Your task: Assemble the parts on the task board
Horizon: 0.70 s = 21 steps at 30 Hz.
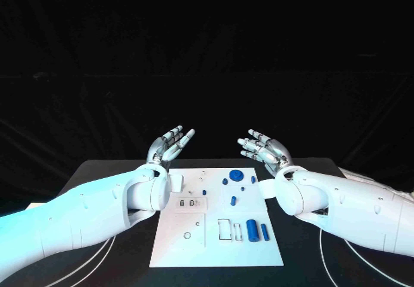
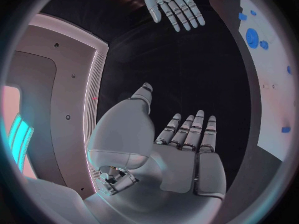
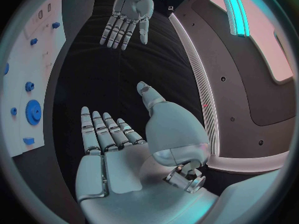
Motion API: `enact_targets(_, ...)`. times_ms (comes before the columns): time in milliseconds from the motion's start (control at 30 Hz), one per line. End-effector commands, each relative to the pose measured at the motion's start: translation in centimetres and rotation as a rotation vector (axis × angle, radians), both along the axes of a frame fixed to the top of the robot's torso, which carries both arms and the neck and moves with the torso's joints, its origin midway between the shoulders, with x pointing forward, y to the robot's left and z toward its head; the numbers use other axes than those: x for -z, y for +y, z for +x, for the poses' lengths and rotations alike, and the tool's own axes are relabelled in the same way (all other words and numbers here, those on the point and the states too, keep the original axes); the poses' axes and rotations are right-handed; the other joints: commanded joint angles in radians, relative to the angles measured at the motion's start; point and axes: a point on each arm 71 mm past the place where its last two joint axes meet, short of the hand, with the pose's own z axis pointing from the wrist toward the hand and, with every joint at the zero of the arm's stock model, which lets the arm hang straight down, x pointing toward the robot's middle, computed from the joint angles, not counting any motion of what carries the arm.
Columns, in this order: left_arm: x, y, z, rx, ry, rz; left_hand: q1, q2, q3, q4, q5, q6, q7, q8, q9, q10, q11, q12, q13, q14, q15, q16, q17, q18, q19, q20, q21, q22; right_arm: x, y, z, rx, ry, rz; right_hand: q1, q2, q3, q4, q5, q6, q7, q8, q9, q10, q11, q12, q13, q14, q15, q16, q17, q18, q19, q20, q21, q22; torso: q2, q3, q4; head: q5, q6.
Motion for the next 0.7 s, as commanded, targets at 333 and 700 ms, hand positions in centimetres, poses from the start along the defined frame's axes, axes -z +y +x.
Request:
enact_targets(333, -0.2, -0.5, 0.0, 0.065, -0.021, -0.023, 0.085, 0.031, -0.018, -0.008, 0.008, 0.301, 0.131, 0.046, 0.024, 0.420, 0.011, 0.056, 0.031, 0.410, -0.016, 0.100, 0.044, 0.065, 0.422, 0.006, 0.133, 0.064, 0.1, 1.6, 0.5, -0.316, 0.024, -0.045, 0.161, 0.023, 0.024, -0.105, -0.062, 0.498, 0.110, 0.054, 0.034, 0.549, -0.063, 0.080, 0.025, 0.564, -0.080, 0.078, 0.027, 0.101, 0.402, -0.004, 0.106, 0.035, 0.000, 0.0001, 0.0000, 0.000, 0.000)
enact_targets(700, -0.6, 1.8, -1.5, 0.121, -0.023, -0.031, 0.138, 0.038, -0.035, -0.057, 0.007, 0.640, 0.070, 0.104, 0.034, 0.752, -0.073, 0.113, 0.042, 0.755, -0.125, 0.205, 0.135, 0.099, 0.756, -0.071, 0.247, 0.100, -2.4, -1.8, 2.2, -0.239, -0.277, -0.460, 0.139, 0.014, 0.065, -0.123, -0.072, 0.687, 0.084, 0.047, 0.037, 0.688, -0.102, 0.066, 0.026, 0.746, -0.136, 0.089, 0.032, 0.101, 0.535, -0.058, 0.157, 0.037, 0.070, 0.0030, -0.0025, -0.022, 0.023)
